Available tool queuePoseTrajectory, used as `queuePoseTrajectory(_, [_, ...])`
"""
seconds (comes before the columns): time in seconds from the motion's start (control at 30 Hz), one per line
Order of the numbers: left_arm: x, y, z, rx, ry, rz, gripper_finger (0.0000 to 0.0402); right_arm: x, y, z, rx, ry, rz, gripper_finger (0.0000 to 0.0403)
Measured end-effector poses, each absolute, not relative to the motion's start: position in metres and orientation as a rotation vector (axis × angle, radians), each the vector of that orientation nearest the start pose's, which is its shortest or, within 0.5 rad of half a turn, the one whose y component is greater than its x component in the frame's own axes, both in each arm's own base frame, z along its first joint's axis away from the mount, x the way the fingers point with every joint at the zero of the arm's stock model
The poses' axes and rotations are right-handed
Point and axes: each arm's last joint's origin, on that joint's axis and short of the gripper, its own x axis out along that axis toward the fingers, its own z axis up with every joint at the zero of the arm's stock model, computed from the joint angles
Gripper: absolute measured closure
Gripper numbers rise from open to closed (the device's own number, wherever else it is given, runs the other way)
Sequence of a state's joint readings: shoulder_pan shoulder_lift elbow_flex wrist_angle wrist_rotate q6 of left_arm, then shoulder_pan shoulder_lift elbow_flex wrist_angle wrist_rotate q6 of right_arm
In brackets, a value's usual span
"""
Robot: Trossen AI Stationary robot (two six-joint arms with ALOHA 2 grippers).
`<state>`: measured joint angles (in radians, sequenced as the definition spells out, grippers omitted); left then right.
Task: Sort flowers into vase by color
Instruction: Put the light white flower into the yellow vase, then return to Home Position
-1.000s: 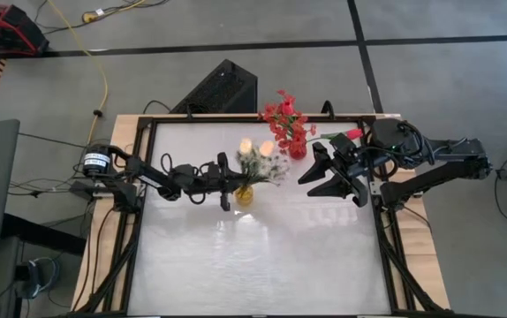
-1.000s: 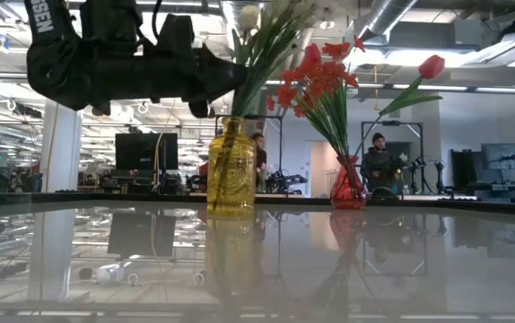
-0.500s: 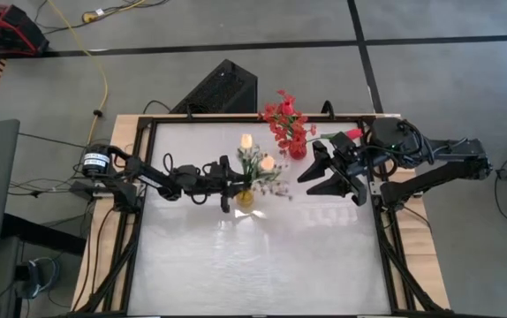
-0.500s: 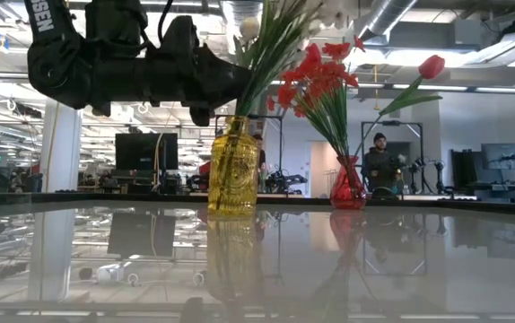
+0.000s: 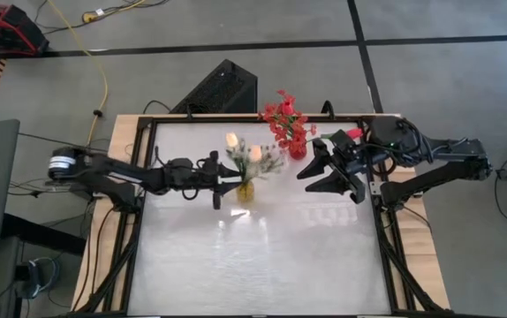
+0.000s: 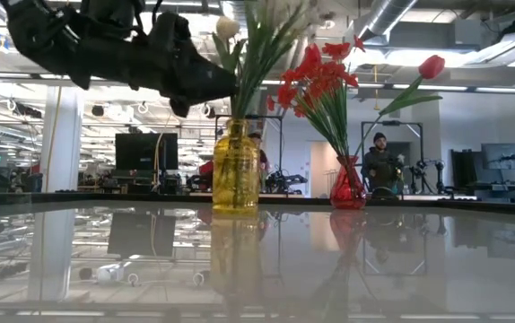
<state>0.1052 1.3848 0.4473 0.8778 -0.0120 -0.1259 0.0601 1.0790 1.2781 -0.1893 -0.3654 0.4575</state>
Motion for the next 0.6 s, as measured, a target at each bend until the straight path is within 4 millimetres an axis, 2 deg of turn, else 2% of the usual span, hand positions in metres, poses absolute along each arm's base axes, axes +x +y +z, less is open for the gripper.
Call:
queuePoseTrajectory(0.27, [0.226, 0.025, 0.222, -0.108, 0.148, 0.129, 0.0263, 0.218, 0.017, 0.435, 0.328, 0.148, 0.378, 0.0182])
queuePoseTrajectory(0.43, [0.207, 0.021, 0.233, -0.152, 0.179, 0.117, 0.0263, 0.215, 0.015, 0.419, 0.281, 0.303, 0.349, 0.0185])
queuePoseTrajectory(0.6, [0.19, 0.014, 0.229, -0.194, 0.243, 0.102, 0.0263, 0.213, 0.017, 0.398, 0.241, 0.374, 0.303, 0.0238])
